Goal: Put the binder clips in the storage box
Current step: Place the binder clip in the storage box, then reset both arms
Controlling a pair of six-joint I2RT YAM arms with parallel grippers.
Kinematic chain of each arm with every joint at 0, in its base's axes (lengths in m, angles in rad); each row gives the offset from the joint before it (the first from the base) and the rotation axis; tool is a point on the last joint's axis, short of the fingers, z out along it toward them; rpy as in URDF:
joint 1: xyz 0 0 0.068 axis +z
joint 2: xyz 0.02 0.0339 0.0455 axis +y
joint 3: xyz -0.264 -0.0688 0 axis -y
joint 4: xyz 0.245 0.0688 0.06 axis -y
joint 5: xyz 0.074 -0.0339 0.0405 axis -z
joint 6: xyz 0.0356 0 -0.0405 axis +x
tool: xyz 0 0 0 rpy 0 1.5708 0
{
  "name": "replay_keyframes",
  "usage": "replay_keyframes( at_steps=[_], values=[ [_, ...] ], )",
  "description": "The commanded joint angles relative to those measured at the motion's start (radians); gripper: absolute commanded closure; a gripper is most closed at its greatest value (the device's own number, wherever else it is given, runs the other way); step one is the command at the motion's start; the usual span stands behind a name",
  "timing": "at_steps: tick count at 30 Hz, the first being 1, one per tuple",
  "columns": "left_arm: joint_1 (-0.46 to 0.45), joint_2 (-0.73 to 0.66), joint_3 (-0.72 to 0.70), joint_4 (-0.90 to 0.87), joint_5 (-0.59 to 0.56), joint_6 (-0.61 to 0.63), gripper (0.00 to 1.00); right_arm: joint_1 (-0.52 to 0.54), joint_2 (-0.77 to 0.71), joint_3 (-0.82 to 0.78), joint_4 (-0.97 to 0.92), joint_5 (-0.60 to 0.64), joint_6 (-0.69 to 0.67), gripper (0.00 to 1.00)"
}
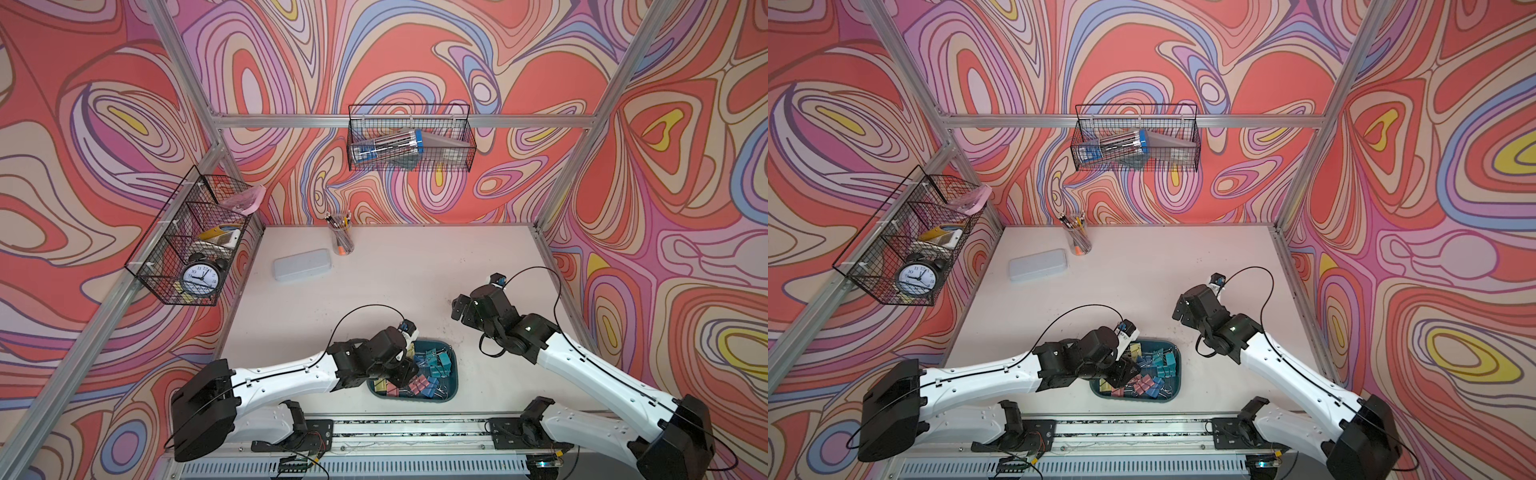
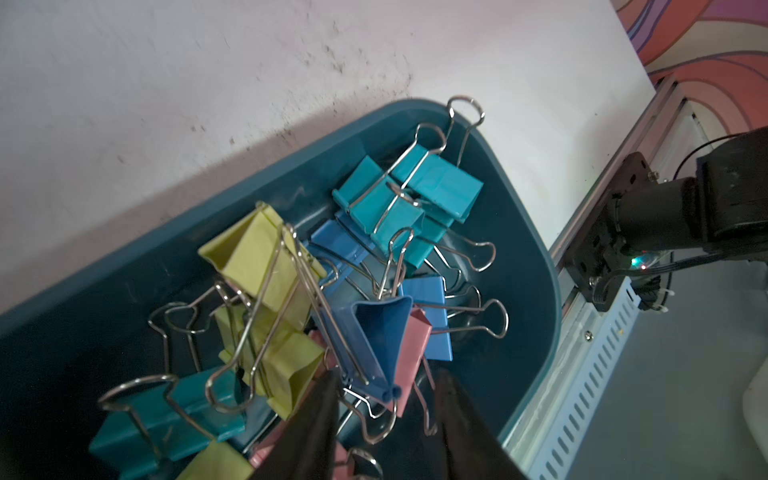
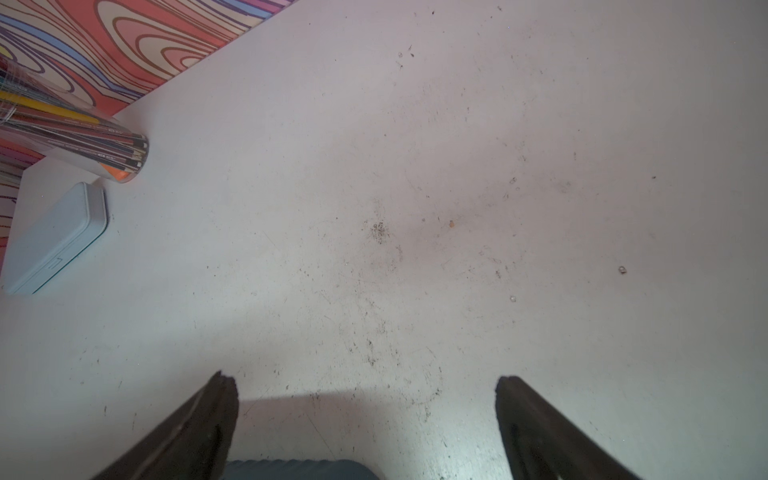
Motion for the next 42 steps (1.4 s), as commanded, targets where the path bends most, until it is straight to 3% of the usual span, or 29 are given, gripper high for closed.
replay_keyframes(
  at_steps=[1, 3, 7, 9, 11, 15, 17, 20, 25, 30, 33, 36, 42],
  values=[
    [-0.005, -0.117, 0.03, -0.039, -0.15, 0.035, 0.32, -0.008, 0.008, -0.002, 0.028, 0.108, -0.011, 0.02],
    [-0.005, -0.175, 0.078, -0.162, -0.276, 0.098, 0.21, -0.01, 0.003, -0.015, 0.034, 0.199, -0.041, 0.02],
    [-0.002, -0.28, 0.155, -0.362, -0.688, 0.178, 0.13, -0.032, -0.004, -0.081, 0.091, 0.376, -0.116, 0.04],
    [0.01, -0.341, 0.139, -0.386, -0.845, 0.245, 0.01, -0.036, 0.001, -0.105, 0.1, 0.457, -0.144, 0.07],
    [0.062, -0.419, 0.074, -0.33, -0.935, 0.347, 0.01, -0.037, 0.008, -0.126, 0.109, 0.538, -0.176, 0.07],
    [0.303, -0.63, -0.154, -0.015, -0.838, 0.546, 0.01, -0.04, 0.019, -0.21, 0.236, 0.706, -0.263, 0.06],
    [0.388, -0.709, -0.295, 0.171, -0.745, 0.634, 0.09, -0.062, 0.021, -0.243, 0.369, 0.707, -0.375, 0.05],
    [0.491, -0.713, -0.397, 0.351, -0.752, 0.663, 0.11, -0.111, 0.043, -0.291, 0.59, 0.667, -0.539, 0.05],
    [0.696, -0.416, -0.394, 0.544, -0.65, 0.569, 0.01, -0.232, 0.128, -0.37, 0.772, 0.543, -0.584, 0.06],
    [0.784, -0.164, -0.375, 0.775, -0.538, 0.606, 0.01, -0.291, 0.244, -0.415, 1.06, 0.448, -0.704, 0.06],
    [0.865, -0.054, -0.368, 0.858, -0.395, 0.574, 0.01, -0.321, 0.326, -0.438, 1.301, 0.361, -0.813, 0.05],
    [0.914, 0.046, -0.335, 0.895, -0.343, 0.624, 0.01, -0.351, 0.433, -0.418, 1.462, 0.279, -0.878, 0.03],
    [1.039, 0.205, -0.317, 0.983, -0.186, 0.559, 0.01, -0.372, 0.547, -0.33, 1.48, 0.208, -0.926, 0.02]
  ],
)
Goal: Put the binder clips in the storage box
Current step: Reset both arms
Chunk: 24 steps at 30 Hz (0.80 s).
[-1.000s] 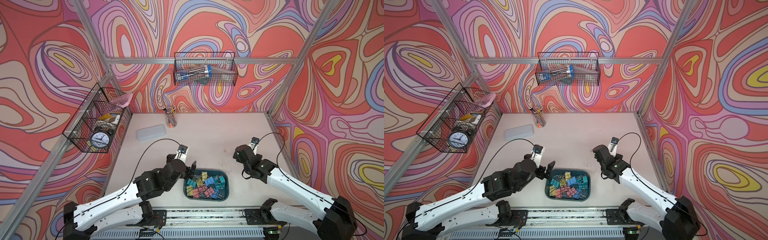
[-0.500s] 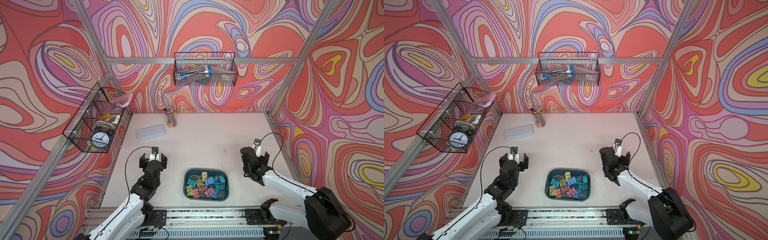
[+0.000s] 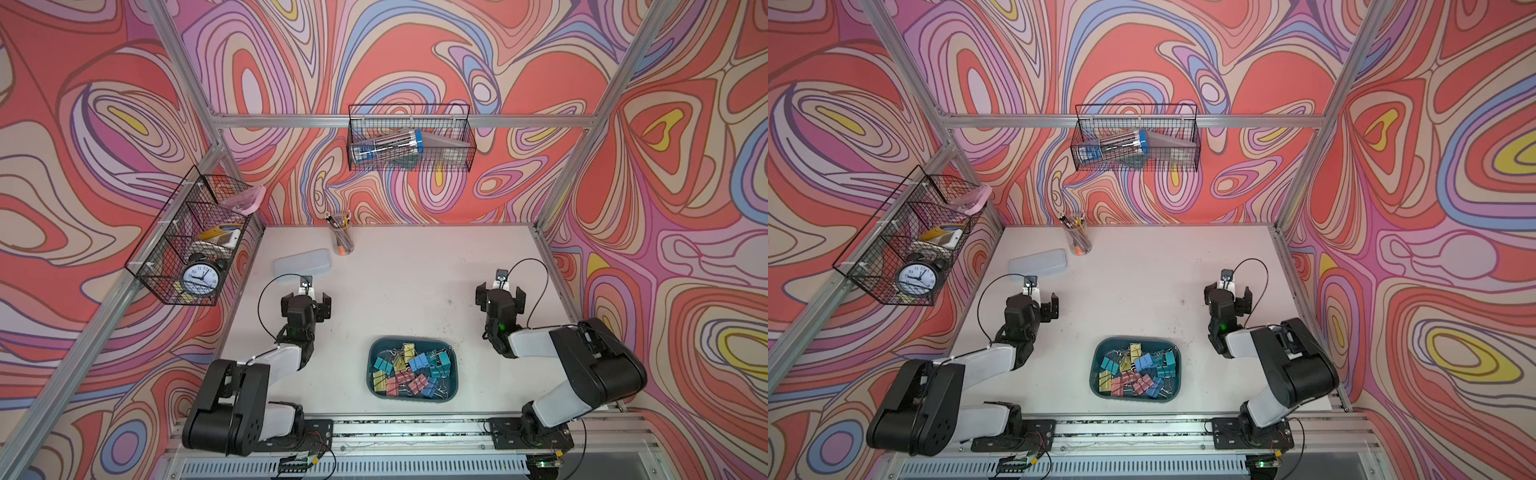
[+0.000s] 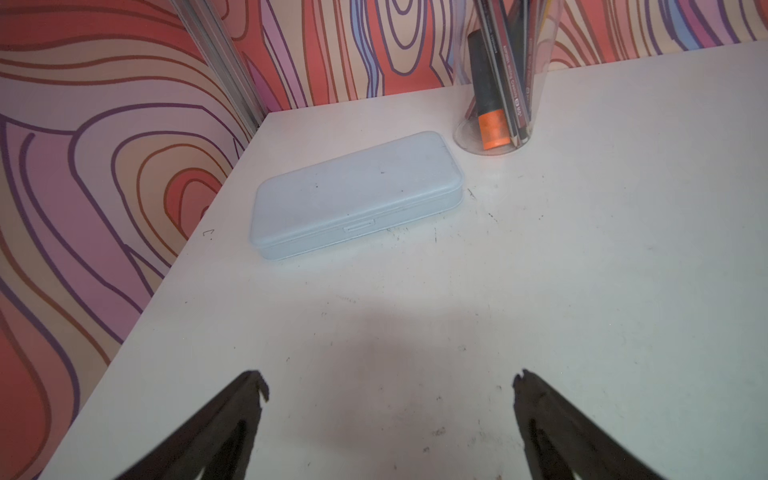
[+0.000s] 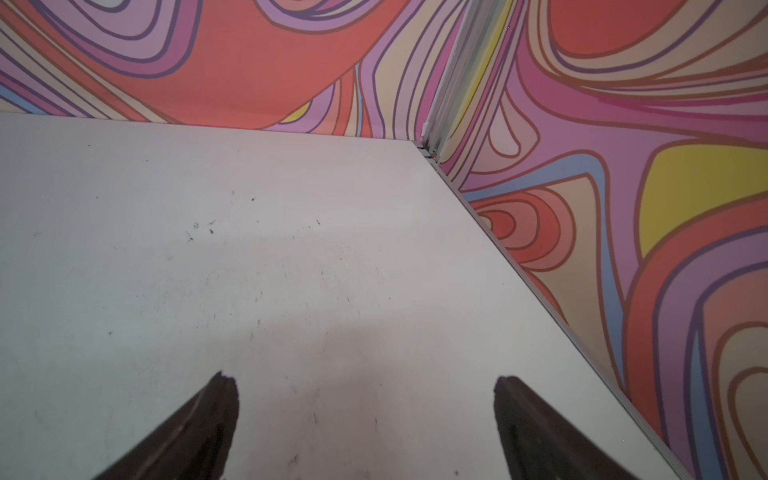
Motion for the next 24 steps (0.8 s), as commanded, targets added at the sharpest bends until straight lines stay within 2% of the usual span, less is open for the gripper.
replay_keyframes(
  at_steps=[1, 2, 3, 4, 5, 7, 8, 9, 11, 12, 13, 15, 24],
  values=[
    [0.045, 0.089, 0.018, 0.129, 0.14, -0.031, 0.01, -0.03, 0.039, 0.012, 0.159, -0.12, -0.071, 0.02],
    [0.049, 0.13, 0.018, 0.166, 0.159, -0.026, 0.01, -0.05, 0.076, -0.003, 0.254, -0.123, -0.078, 0.02],
    [0.052, 0.177, 0.018, 0.215, 0.176, -0.018, 0.01, -0.072, 0.065, 0.012, 0.192, -0.112, -0.025, 0.02],
    [0.053, 0.177, 0.019, 0.213, 0.183, -0.022, 0.01, -0.116, 0.043, 0.023, 0.123, -0.214, 0.011, 0.02],
    [0.06, 0.15, 0.031, 0.144, 0.198, -0.026, 0.01, -0.141, 0.046, 0.019, 0.133, -0.248, 0.027, 0.02],
    [0.067, 0.18, 0.009, 0.235, 0.217, -0.024, 0.01, -0.187, 0.04, 0.01, 0.123, -0.335, 0.061, 0.02],
    [0.067, 0.166, 0.011, 0.21, 0.225, -0.022, 0.01, -0.212, 0.055, 0.001, 0.138, -0.401, 0.073, 0.02],
    [0.067, 0.151, 0.013, 0.177, 0.237, -0.017, 0.01, -0.224, 0.111, -0.009, 0.238, -0.434, 0.054, 0.02],
    [0.067, 0.175, -0.006, 0.257, 0.253, -0.011, 0.01, -0.237, 0.082, 0.01, 0.138, -0.468, 0.075, 0.02],
    [0.067, 0.164, -0.002, 0.228, 0.25, -0.014, 0.01, -0.239, 0.096, 0.003, 0.187, -0.461, 0.067, 0.02],
    [0.067, 0.156, 0.009, 0.195, 0.238, -0.019, 0.01, -0.24, 0.081, 0.007, 0.146, -0.467, 0.076, 0.02],
    [0.067, 0.175, 0.029, 0.188, 0.156, -0.052, 0.01, -0.24, 0.087, 0.003, 0.168, -0.462, 0.072, 0.02],
    [0.067, 0.169, 0.027, 0.181, 0.151, -0.053, 0.01, -0.239, 0.091, 0.004, 0.175, -0.46, 0.071, 0.02]
  ],
)
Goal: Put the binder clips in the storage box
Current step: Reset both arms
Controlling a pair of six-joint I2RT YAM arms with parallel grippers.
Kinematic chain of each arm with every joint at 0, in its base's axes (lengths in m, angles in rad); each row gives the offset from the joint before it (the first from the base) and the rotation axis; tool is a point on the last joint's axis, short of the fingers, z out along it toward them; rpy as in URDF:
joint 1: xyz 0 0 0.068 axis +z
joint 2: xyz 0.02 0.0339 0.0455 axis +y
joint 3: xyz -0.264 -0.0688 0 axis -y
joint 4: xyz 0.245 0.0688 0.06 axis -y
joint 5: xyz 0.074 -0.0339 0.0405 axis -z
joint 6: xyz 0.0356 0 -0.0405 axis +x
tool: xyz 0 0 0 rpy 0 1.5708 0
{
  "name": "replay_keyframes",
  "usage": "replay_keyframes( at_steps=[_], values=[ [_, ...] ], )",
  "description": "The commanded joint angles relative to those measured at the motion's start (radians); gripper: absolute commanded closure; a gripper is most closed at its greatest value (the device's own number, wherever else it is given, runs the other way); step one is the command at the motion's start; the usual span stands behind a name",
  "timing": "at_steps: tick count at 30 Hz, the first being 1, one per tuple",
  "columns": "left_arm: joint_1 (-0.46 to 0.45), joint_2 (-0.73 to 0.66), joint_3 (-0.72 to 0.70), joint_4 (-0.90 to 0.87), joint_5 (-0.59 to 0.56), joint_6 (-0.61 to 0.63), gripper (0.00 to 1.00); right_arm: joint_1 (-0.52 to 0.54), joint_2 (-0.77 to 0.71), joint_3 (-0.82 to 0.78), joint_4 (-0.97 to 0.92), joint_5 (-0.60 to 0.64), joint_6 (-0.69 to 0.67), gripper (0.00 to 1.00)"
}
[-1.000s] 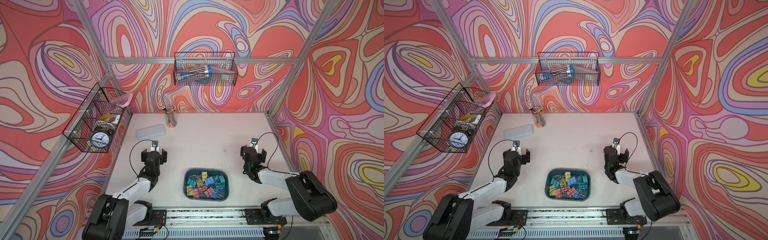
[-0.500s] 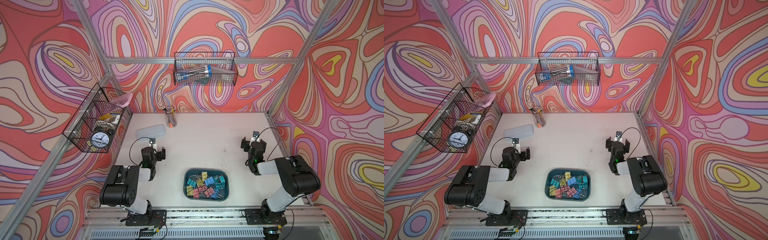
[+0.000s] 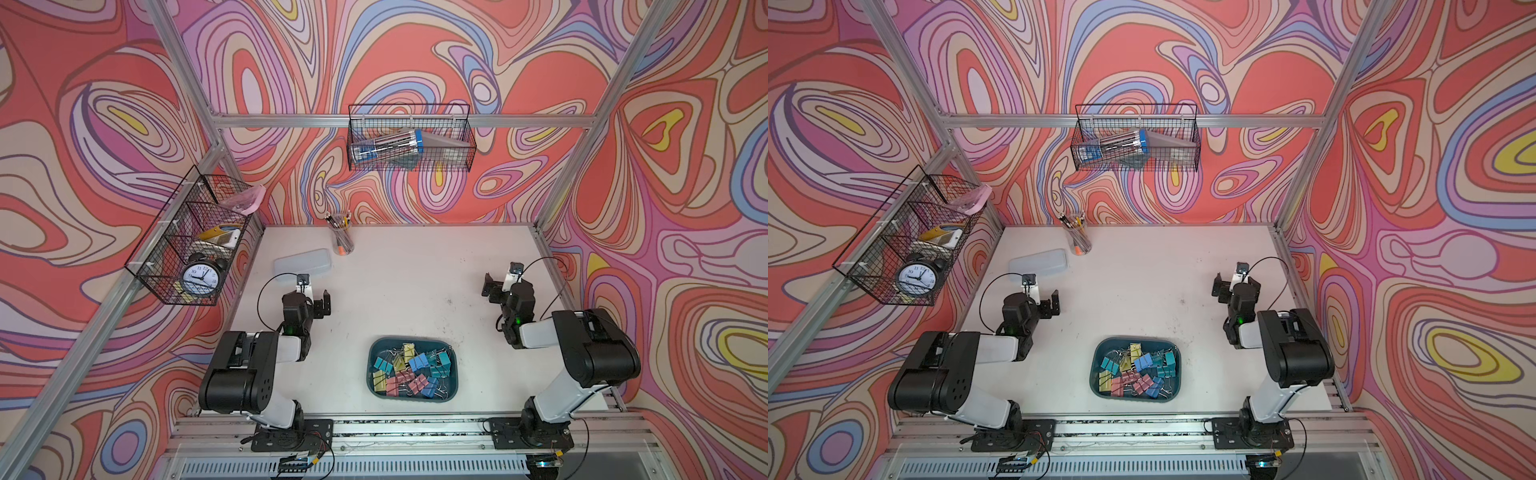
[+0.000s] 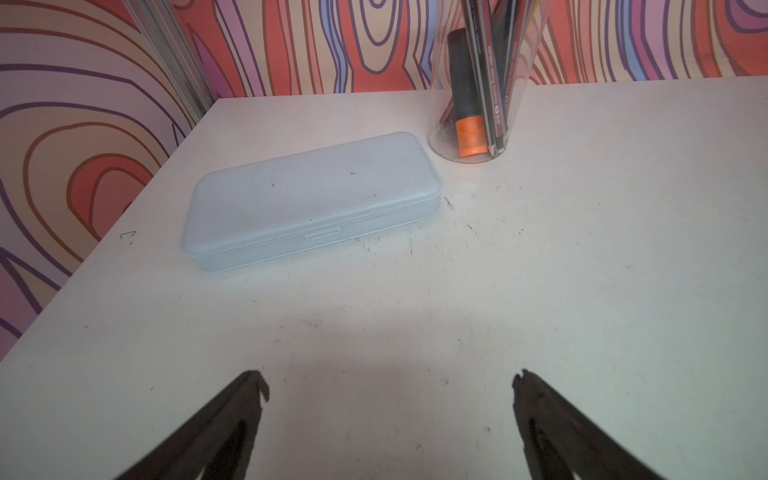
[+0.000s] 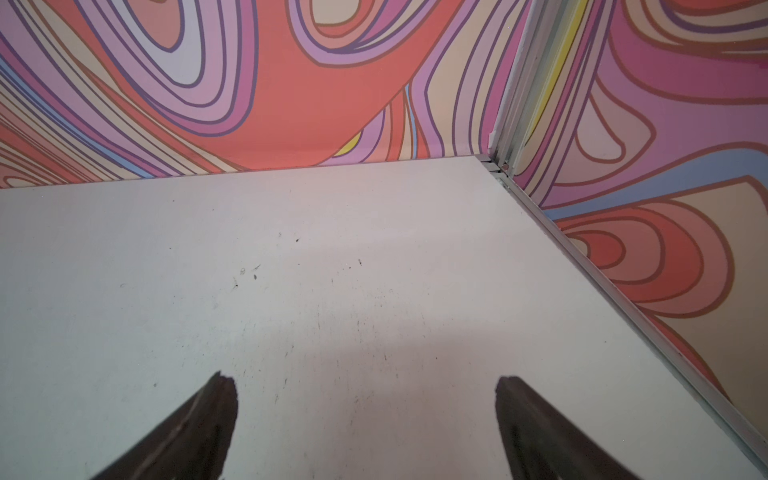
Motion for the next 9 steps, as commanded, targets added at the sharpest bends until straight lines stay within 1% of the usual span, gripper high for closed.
replay_keyframes(
  at_steps=[1, 6, 9],
  values=[
    [0.007, 0.001, 0.017, 0.006, -0.015, -0.011, 0.01, -0.005, 0.013, -0.001, 0.017, -0.013, 0.011, 0.02],
    [0.007, 0.003, 0.017, 0.009, -0.015, -0.011, 0.01, -0.012, 0.016, 0.011, -0.008, -0.035, 0.019, 0.02],
    [0.007, 0.003, 0.017, 0.009, -0.015, -0.011, 0.01, -0.012, 0.011, -0.003, 0.022, -0.025, 0.011, 0.02]
  ],
)
